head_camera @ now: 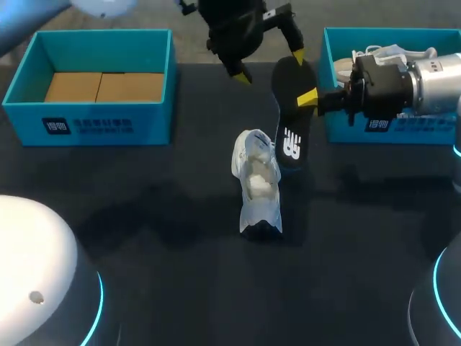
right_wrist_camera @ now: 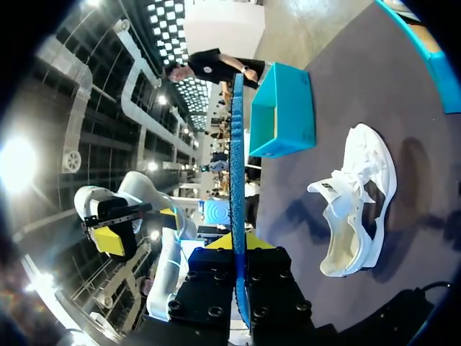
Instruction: Take the shoe out of the shoebox, open the shoe tongue, remove and reinsert the insole, then place the shoe into the shoebox
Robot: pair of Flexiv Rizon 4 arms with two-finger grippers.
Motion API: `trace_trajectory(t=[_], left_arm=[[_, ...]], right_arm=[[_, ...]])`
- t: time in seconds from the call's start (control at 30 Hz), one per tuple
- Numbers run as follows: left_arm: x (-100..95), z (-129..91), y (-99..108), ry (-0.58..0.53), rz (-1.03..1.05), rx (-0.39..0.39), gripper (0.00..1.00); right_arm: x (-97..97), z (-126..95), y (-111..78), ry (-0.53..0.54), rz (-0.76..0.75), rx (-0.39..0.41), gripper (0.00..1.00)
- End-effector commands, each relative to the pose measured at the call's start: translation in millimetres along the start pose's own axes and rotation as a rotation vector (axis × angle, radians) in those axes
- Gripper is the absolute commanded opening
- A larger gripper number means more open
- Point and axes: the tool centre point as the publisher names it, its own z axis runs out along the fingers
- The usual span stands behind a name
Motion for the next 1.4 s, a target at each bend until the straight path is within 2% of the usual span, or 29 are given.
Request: trace_trajectory(t=[0.03, 0.3, 0.67, 1.0, 1.23, 1.4], left_arm=[[14.3, 1, -6, -0.331, 0.010, -0.041, 1.00], [22.3, 6, -7, -0.611, 0.031, -0.110, 1.00], [28.9, 11, -6, -0.834, 0.046, -0.152, 1.00], [33.9, 12, -6, -0.971, 0.080, -0.132, 1.00], [34.1, 12, -8, -1.008, 0.035, -0.104, 1.00], [34.0, 12, -9, -1.012, 0.045, -0.115, 1.00]], right_arm=[[3.7, -1, -2.5, -0.005, -0.001, -0.009, 0.00], [8.9, -4, -3.3, -0.011, 0.000, -0.019, 0.00], [11.9, -7, -2.5, -0.008, 0.003, -0.029, 0.00], [12.2, -11, -0.3, -0.005, 0.003, -0.044, 0.00], [13.1, -11, 1.1, -0.005, 0.001, -0.046, 0.00], [13.2, -12, 1.3, -0.006, 0.003, -0.044, 0.00]])
